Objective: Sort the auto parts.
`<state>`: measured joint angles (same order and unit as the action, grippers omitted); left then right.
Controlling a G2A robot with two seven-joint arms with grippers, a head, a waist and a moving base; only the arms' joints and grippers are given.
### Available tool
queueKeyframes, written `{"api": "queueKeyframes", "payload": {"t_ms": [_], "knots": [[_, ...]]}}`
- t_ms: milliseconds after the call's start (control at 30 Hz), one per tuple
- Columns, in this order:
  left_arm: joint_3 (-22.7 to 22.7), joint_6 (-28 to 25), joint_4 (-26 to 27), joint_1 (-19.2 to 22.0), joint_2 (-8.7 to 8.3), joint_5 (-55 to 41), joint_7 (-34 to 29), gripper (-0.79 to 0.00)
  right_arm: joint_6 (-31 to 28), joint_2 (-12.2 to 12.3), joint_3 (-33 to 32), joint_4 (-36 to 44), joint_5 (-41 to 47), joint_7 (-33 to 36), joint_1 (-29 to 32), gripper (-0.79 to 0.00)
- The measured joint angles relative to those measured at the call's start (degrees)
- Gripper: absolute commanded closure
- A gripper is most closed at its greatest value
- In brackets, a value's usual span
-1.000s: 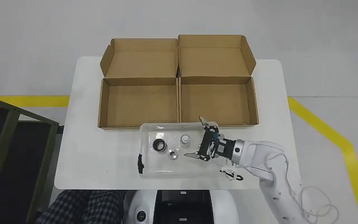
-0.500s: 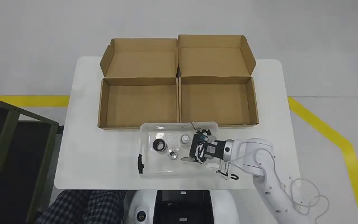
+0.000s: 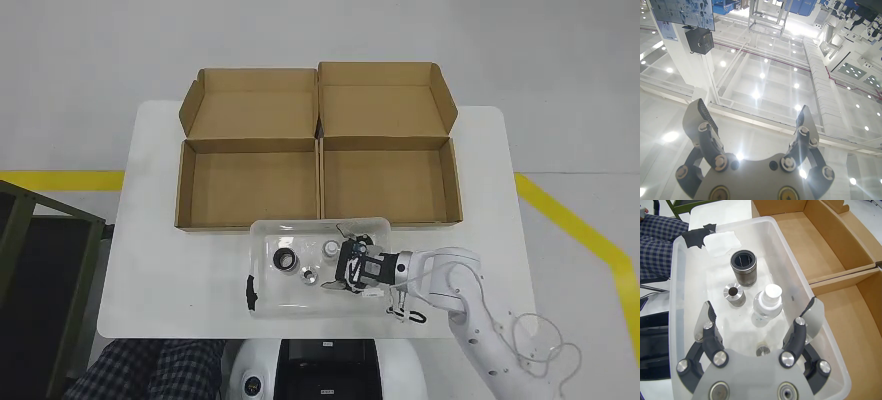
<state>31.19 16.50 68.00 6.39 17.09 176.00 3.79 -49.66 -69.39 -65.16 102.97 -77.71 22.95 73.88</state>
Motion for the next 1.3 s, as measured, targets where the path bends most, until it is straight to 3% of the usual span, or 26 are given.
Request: {"api": "queueKeyframes", "payload": {"t_ms": [267,333,400,433,567,1033,1300], "knots": [[0.0,0.0,0.0,0.0,0.0,0.0,0.0,-0.785,1.08,0.11,1.36,-2.01,0.72,-0.13,-1.32,-0.48],[0.0,0.0,0.0,0.0,0.0,0.0,0.0,-0.785,1.32,0.12,1.72,-2.4,0.87,-0.23,-1.56,-0.363],[0.0,0.0,0.0,0.0,0.0,0.0,0.0,-0.785,1.53,0.14,2.1,-2.82,0.97,-0.42,-1.85,-0.296],[0.0,0.0,0.0,0.0,0.0,0.0,0.0,-0.785,1.56,0.15,2.24,-2.96,0.99,-0.47,-1.97,-0.209],[0.0,0.0,0.0,0.0,0.0,0.0,0.0,-0.785,1.76,0.29,2.47,-2.83,1.29,-0.49,-2.29,0.0],[0.0,0.0,0.0,0.0,0.0,0.0,0.0,-0.785,0.59,1.34,0.01,3.31,4.38,-2.14,-1.55,0.0],[0.0,0.0,0.0,0.0,0.0,0.0,0.0,-0.785,4.98,1.55,-1.88,7.72,4.23,-9.59,-0.66,0.0]]}}
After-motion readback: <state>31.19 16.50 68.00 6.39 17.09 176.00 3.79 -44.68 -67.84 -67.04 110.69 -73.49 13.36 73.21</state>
